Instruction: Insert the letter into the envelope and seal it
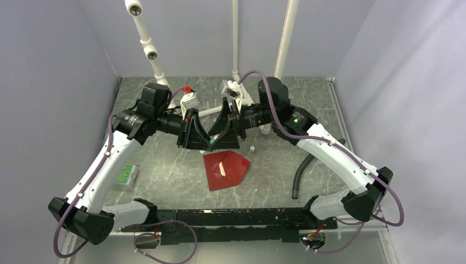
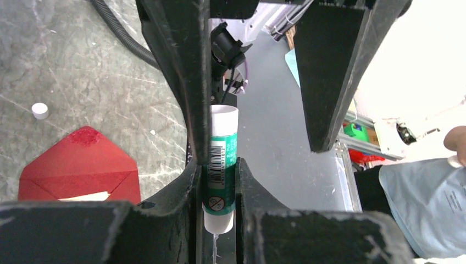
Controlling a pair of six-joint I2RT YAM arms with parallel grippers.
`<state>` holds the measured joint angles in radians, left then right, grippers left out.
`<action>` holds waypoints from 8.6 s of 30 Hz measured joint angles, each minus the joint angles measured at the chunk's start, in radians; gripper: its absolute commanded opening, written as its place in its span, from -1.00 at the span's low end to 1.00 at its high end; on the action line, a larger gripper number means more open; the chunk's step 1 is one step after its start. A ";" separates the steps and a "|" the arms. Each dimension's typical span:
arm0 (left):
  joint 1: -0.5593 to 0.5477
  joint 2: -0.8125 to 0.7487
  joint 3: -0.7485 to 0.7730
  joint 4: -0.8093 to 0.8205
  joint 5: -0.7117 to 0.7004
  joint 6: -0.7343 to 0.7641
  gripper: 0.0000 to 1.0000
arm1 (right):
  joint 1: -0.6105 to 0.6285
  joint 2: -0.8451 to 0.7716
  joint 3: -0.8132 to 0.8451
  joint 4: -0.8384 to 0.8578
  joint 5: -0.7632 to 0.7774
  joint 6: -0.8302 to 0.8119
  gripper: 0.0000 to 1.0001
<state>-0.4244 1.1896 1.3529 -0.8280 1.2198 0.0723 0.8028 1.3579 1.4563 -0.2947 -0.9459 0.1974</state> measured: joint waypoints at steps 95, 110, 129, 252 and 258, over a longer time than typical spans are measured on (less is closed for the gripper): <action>0.007 0.049 0.140 -0.154 0.016 0.155 -0.95 | -0.060 -0.007 0.026 -0.081 -0.012 -0.077 -0.84; 0.027 -0.010 0.124 -0.048 -0.283 0.098 -0.95 | -0.062 0.074 0.077 -0.058 0.238 0.361 -1.00; 0.008 -0.034 0.079 -0.071 -0.221 0.092 -0.95 | -0.062 -0.030 -0.037 0.039 0.186 0.261 0.42; 0.010 -0.090 -0.391 1.300 -0.411 -1.313 -0.95 | -0.203 -0.045 -0.269 0.683 0.093 0.899 0.25; 0.009 -0.095 -0.375 1.286 -0.404 -1.291 -0.95 | -0.203 -0.040 -0.262 0.678 0.090 0.895 -0.05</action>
<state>-0.4156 1.0950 0.9775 0.4580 0.8158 -1.2190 0.5995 1.3182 1.1942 0.3832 -0.8558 1.0924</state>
